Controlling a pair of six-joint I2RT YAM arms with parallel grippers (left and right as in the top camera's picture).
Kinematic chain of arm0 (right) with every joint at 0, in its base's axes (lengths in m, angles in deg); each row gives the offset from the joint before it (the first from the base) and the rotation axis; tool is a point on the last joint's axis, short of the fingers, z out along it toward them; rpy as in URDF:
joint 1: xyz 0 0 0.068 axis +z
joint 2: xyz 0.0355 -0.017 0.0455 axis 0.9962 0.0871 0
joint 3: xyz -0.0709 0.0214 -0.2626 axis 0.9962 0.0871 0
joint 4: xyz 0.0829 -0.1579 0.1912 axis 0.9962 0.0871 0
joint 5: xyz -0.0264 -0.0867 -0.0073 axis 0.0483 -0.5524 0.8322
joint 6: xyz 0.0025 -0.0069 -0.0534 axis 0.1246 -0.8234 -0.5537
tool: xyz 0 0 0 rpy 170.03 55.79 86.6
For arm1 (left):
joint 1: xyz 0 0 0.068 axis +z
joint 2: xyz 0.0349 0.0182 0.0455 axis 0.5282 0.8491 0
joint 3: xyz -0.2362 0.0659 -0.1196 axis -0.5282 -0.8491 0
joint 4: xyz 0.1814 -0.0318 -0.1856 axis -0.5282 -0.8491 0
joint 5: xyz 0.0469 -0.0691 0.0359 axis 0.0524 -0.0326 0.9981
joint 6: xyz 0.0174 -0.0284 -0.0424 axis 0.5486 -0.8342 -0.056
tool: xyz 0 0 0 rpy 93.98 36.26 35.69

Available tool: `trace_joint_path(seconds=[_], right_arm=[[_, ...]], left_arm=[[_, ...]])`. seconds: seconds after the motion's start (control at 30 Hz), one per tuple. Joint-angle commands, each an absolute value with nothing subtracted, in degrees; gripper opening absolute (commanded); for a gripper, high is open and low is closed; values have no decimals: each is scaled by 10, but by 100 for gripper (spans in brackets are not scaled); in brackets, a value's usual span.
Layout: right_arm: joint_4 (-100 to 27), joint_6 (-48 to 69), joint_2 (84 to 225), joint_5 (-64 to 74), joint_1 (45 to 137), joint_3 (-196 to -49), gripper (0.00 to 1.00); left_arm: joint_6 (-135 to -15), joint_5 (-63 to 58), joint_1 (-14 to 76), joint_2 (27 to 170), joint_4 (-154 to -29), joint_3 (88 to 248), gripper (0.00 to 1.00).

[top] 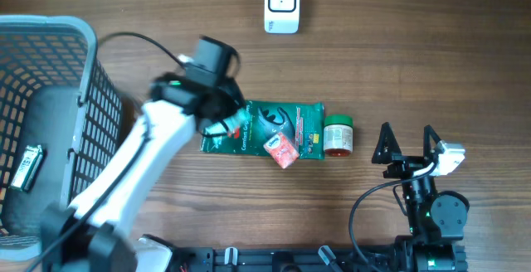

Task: Scan the item barcode
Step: 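Carry the white wipes pack and place it on the green bag, then reach the left gripper down into the basket toward the AXE box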

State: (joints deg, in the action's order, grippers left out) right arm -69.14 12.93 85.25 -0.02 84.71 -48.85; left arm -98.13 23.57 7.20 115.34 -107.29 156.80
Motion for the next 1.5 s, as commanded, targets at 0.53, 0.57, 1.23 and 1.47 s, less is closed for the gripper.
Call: trace_joint_path(seconds=[0.53, 0.57, 1.23, 1.47], right_arm=[[-692, 122, 850, 5, 848, -488, 100], [-692, 122, 850, 5, 848, -488, 100], [-692, 122, 850, 5, 848, -488, 100], [-692, 122, 850, 4, 848, -488, 100]], left_arm=[[-1053, 548, 61, 1184, -1362, 1919, 100], [-1053, 574, 75, 1167, -1365, 1930, 100], [-1051, 438, 770, 1194, -1262, 1778, 100], [-730, 360, 810, 1195, -1026, 1580, 100]])
